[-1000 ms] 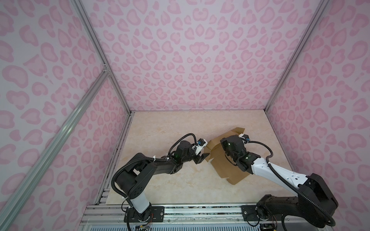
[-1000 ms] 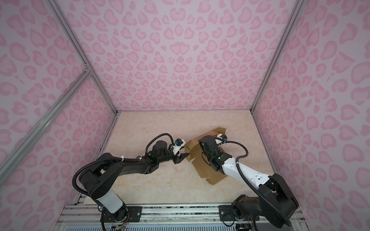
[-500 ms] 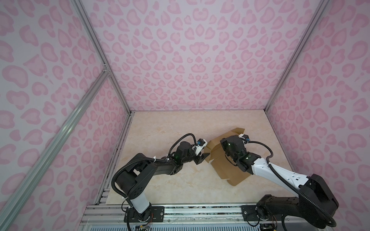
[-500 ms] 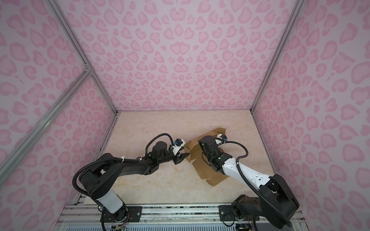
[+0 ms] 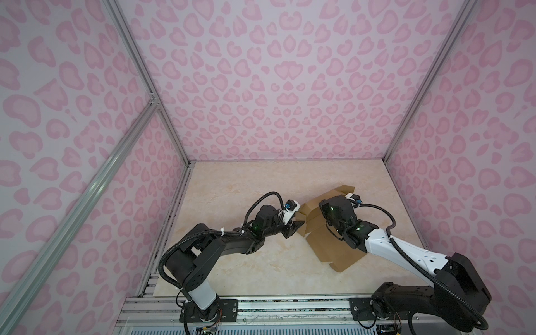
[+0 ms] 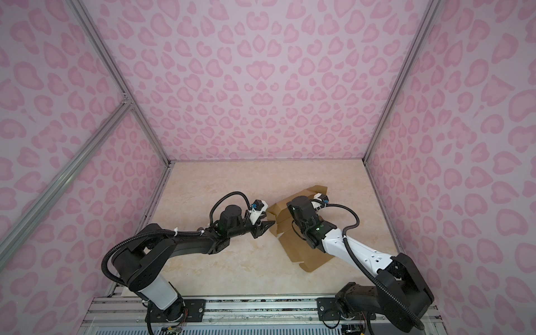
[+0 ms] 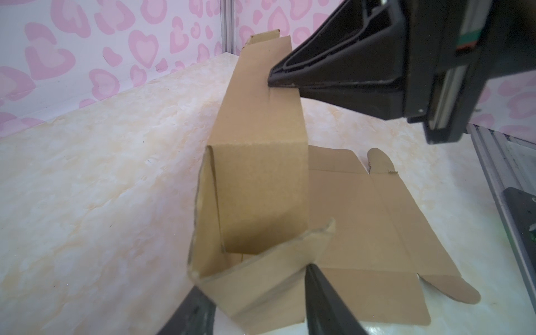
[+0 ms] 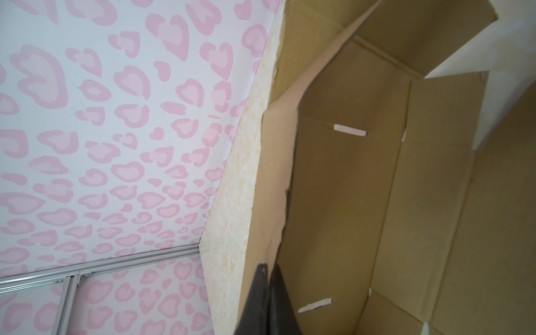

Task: Assemble paper box
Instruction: First fold the bottom flaps of a flat cardboard box at the center of the table.

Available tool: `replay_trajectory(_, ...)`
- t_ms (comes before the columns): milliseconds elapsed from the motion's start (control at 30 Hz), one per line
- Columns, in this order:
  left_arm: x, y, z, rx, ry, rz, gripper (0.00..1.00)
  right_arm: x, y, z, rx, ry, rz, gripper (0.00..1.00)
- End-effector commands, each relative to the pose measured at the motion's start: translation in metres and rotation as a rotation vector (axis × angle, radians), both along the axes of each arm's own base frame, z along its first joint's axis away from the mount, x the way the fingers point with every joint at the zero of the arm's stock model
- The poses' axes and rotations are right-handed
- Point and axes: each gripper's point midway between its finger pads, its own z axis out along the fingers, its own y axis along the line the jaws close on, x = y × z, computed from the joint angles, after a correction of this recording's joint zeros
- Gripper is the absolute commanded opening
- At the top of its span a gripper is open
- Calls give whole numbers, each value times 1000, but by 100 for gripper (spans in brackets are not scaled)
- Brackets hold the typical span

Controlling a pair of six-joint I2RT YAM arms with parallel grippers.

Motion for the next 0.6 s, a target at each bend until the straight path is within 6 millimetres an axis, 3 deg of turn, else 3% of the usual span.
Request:
replay_trajectory(0, -1, -4, 18, -63, -28, -6, 51, -3, 1, -4, -13, 23, 17, 0)
replay_trajectory(267, -10, -9, 11, -58, -18, -10, 51, -3, 5, -2, -7, 18, 23, 0)
replay_trajectory(567, -4, -11, 14, -74, -13, 21, 50, -5, 7, -1, -5, 15, 27, 0)
